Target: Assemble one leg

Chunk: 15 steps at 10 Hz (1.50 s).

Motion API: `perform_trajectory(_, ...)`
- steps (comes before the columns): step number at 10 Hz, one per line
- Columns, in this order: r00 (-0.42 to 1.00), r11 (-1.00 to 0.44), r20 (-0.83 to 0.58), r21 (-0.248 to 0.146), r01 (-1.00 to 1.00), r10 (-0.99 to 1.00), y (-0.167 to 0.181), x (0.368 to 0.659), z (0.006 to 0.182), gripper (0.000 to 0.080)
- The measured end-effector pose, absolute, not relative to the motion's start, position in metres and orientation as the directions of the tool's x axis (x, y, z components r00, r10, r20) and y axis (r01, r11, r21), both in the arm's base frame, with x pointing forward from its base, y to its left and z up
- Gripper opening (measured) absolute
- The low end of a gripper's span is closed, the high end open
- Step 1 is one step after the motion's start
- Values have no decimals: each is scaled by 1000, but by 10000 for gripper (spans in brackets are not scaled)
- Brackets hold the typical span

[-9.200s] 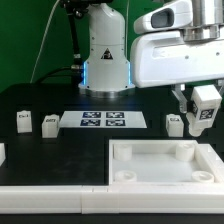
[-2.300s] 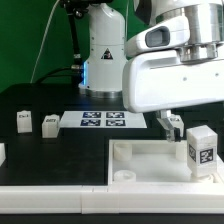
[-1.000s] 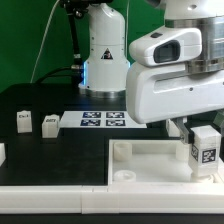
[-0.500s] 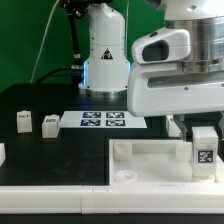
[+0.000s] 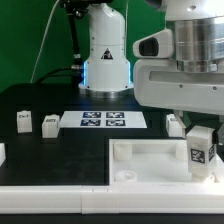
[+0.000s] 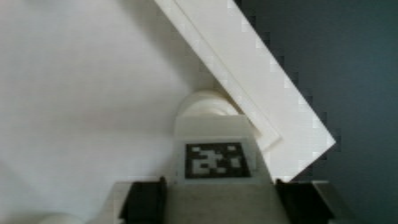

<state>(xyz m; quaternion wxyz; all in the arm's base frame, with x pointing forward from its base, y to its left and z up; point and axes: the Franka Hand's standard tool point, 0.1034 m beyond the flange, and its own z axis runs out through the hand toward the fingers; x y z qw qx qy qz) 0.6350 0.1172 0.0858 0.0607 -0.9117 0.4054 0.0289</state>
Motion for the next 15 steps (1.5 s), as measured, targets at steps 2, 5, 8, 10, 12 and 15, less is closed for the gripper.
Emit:
perform_trajectory(2,544,-540,-109,-66,-839,-832,120,635,86,290)
perform_trajectory(5,410,-407,-119,-52,-912,-904,120,635,86,290)
perform_trajectory(8,505,-501,-115,-64,-863,-855,122,635,85,541)
perform_trajectory(10,744,-738,-89,-94,-668,-662,120,635,85,643)
perform_trajectory(12,857,-851,-68,-106,-515,-510,121,635,85,649)
perform_trajectory(15,970,-964,-31,-112,-242,-240,120,635,85,649)
